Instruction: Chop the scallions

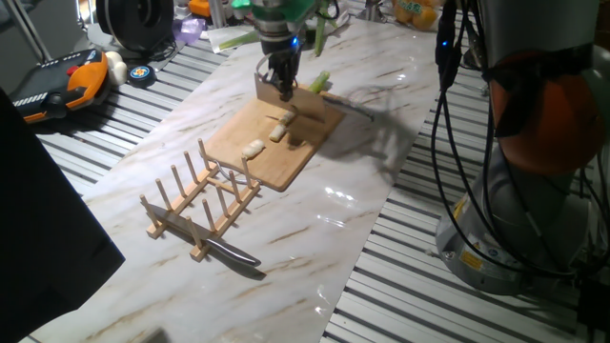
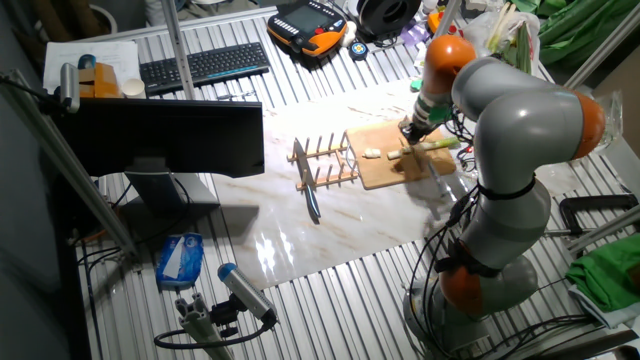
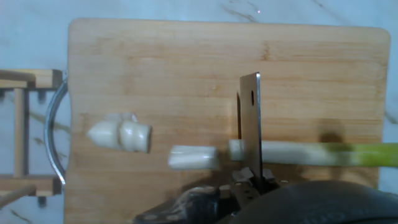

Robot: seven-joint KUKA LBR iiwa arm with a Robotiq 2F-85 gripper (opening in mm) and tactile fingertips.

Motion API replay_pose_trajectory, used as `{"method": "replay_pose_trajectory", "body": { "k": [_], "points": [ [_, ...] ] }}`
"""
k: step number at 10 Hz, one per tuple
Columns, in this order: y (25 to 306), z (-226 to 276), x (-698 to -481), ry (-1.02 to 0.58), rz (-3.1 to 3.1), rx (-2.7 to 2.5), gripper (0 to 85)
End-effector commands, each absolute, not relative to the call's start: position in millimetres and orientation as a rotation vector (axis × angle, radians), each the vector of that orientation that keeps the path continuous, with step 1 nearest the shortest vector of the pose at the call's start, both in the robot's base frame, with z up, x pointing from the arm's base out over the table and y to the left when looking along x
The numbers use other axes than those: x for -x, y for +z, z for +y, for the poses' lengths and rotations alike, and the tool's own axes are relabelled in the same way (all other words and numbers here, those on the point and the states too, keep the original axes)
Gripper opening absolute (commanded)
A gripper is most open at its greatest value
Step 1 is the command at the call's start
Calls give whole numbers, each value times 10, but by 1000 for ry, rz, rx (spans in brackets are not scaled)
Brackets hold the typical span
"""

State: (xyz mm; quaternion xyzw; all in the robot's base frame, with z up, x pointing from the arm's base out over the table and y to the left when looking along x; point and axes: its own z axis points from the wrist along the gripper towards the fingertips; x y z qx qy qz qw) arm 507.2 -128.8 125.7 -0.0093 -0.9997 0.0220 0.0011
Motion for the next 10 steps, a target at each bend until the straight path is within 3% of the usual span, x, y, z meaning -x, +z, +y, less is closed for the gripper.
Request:
{"method": "replay_pose_trajectory", "body": {
  "k": [1,5,10],
  "points": [
    [1253,-1298,-5074,82,-3143,28,7],
    [979,-1420,-5254,53,-3143,-1,7],
    [893,-1418,-5208,39,-3149,-6,7]
  ]
}}
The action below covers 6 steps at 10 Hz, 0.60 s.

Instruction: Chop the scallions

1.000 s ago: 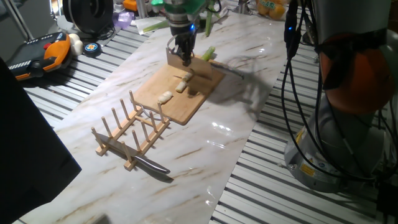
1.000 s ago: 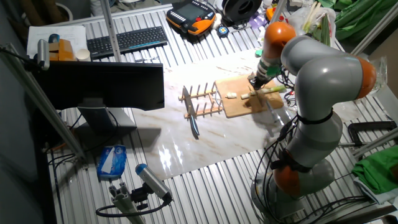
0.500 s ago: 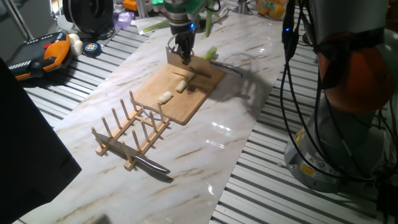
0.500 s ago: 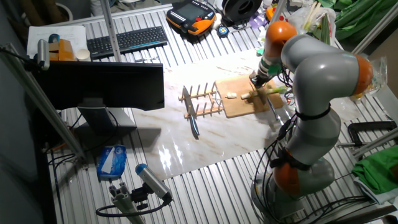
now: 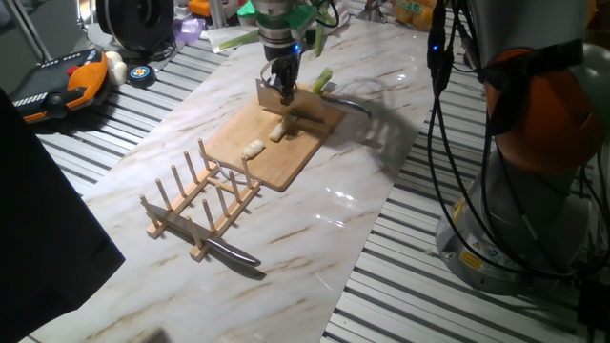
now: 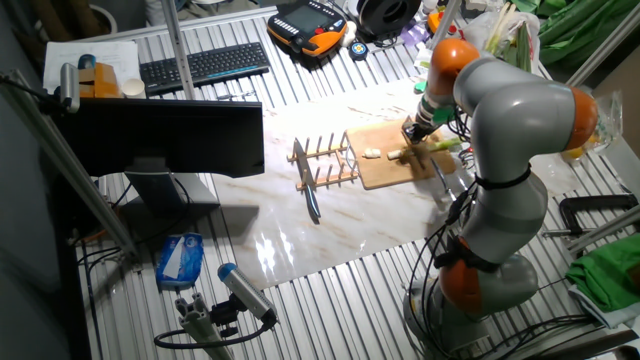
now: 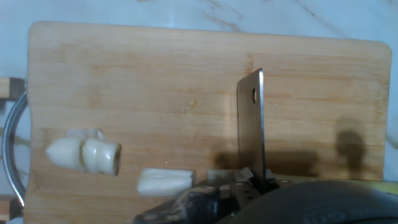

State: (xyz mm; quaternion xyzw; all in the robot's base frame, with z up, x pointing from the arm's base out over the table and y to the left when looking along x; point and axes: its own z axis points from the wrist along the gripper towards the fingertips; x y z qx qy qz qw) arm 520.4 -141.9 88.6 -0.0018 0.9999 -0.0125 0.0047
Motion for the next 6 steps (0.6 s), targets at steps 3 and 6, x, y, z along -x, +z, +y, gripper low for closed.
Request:
{"method": "replay_pose_trajectory", "body": {
  "k": [3,6],
  "points": [
    [852,-1396,-5200,-45,3125,4,7],
    [830,-1412,-5179,-46,3127,1,7]
  ]
}}
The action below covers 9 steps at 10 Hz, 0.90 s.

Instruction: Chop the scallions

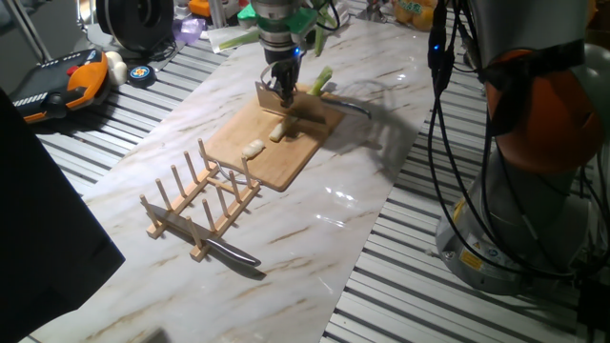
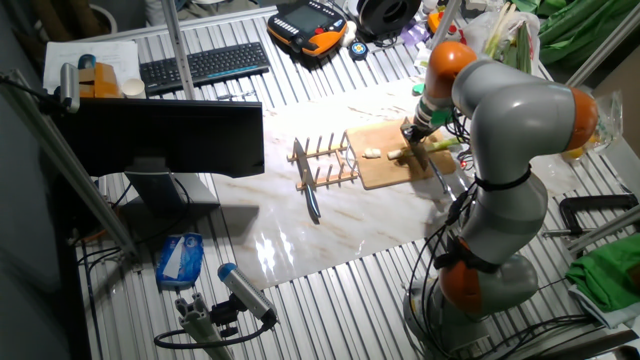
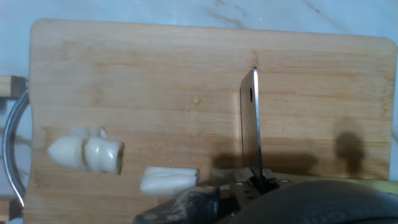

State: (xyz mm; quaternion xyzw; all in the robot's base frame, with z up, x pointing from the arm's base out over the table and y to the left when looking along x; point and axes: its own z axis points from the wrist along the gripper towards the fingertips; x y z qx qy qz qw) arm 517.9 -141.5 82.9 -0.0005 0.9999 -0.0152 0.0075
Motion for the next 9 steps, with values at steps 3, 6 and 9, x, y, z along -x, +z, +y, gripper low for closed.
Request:
{"method": "replay_pose_trajectory", "body": {
  "k": [3,6,9],
  "points": [
    [757,-1405,-5126,-43,3126,4,7],
    [725,-1378,-5072,-43,3116,1,7],
    [624,-1352,-5082,-43,3112,-3,7]
  ]
}}
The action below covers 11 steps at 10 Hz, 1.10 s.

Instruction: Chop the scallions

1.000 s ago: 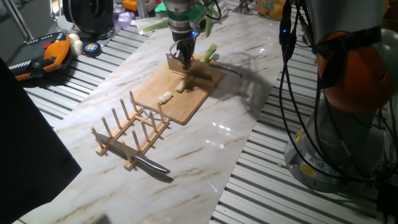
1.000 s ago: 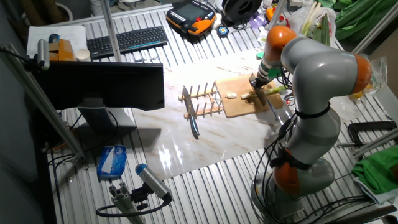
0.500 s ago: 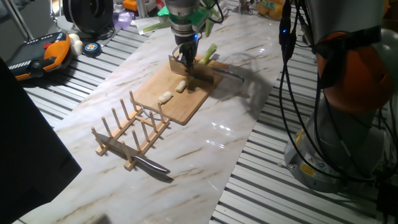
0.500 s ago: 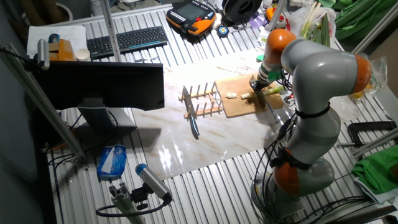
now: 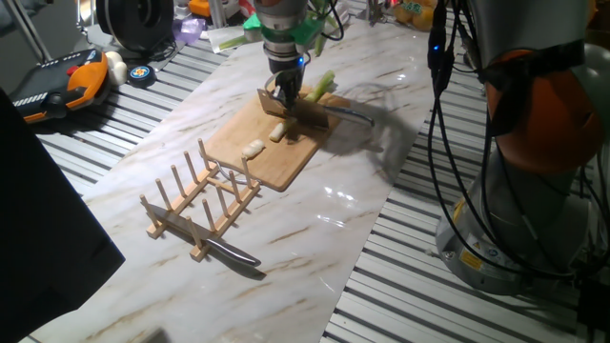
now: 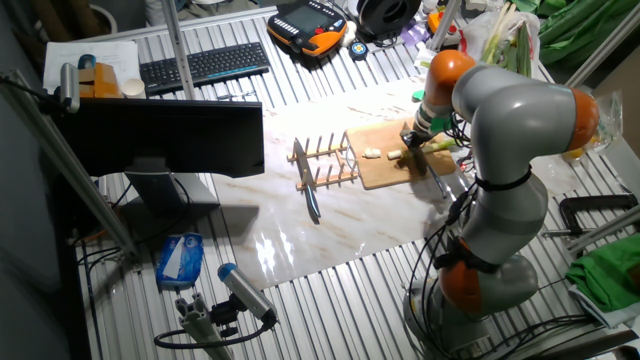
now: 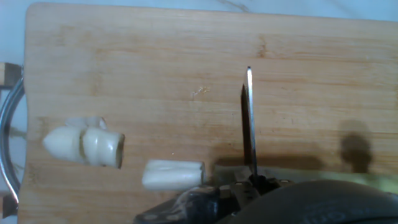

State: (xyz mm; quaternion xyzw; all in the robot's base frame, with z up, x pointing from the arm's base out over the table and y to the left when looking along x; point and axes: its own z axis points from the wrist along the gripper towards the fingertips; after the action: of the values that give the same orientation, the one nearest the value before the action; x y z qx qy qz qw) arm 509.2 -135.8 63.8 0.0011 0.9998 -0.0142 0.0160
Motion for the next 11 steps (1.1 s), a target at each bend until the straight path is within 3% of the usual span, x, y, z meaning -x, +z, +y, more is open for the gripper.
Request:
{"method": "replay_pose_trajectory", "body": {
  "k": [1,5,11],
  "points": [
    [634,-1369,-5058,-40,3112,-3,7],
    [653,-1396,-5001,-28,3109,-1,7],
    [766,-1275,-5120,-31,3107,-11,7]
  ]
}}
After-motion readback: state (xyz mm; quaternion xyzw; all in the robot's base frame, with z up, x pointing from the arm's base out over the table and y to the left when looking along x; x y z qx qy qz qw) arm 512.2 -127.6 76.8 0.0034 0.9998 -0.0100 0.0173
